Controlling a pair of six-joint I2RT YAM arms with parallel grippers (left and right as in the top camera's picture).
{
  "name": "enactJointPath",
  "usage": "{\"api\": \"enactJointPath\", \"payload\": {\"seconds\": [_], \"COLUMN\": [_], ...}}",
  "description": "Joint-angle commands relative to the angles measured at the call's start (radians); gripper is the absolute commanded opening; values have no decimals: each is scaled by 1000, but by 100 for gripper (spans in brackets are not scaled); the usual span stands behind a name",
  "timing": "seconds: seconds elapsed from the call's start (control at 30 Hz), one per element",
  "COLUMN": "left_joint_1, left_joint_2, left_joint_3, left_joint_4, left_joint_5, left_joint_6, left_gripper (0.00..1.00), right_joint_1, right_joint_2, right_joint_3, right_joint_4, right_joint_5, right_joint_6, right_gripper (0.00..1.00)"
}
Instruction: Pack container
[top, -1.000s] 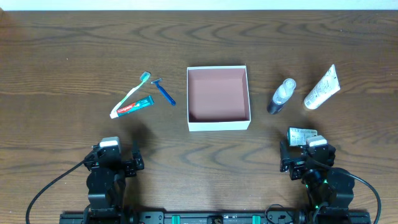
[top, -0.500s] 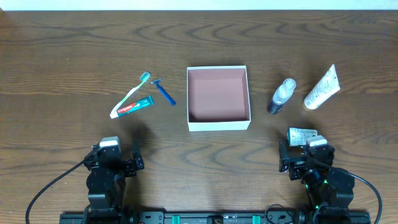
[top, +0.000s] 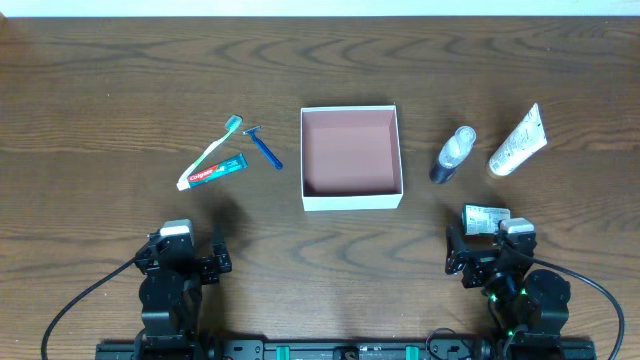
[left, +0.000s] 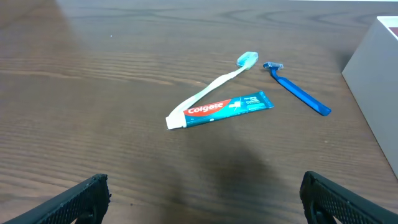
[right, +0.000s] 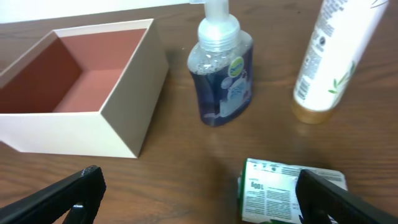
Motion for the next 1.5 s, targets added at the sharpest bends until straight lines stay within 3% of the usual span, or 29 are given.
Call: {"api": "enactJointPath", "payload": {"seconds": [0.0, 0.27, 0.63, 0.87, 1.23, 1.37, 1.47], "left_joint_1": [3, 3, 3, 3, 3, 3, 3], "left_joint_2": [-5, -5, -5, -5, -5, -5, -5], "left_joint_3": [-17, -17, -17, -17, -17, -17, -17], "left_joint_4": [-1, -1, -1, -1, -1, -1, -1], "left_joint_5": [-3, -3, -3, -3, -3, -3, -3], "left_joint_6": [-1, -1, -1, -1, -1, -1, -1], "left_gripper": [98, 98, 98, 98, 98, 98, 98], "right_joint_1": [-3, -3, -2, 18, 136, 155, 156], "right_joint_2": [-1, 150, 715, 1016, 1316, 1347, 1361], "right_joint_3": [2, 142, 639, 864, 1080, 1101, 1101], "right_joint_4": [0, -18, -245, -276, -322, -344, -349], "right_joint_5": [-50, -26, 12, -367, 24, 142, 192], "right_joint_6": [39, 40, 39, -25, 47, 151, 214], "right_gripper": [99, 99, 99, 99, 99, 99, 93]}}
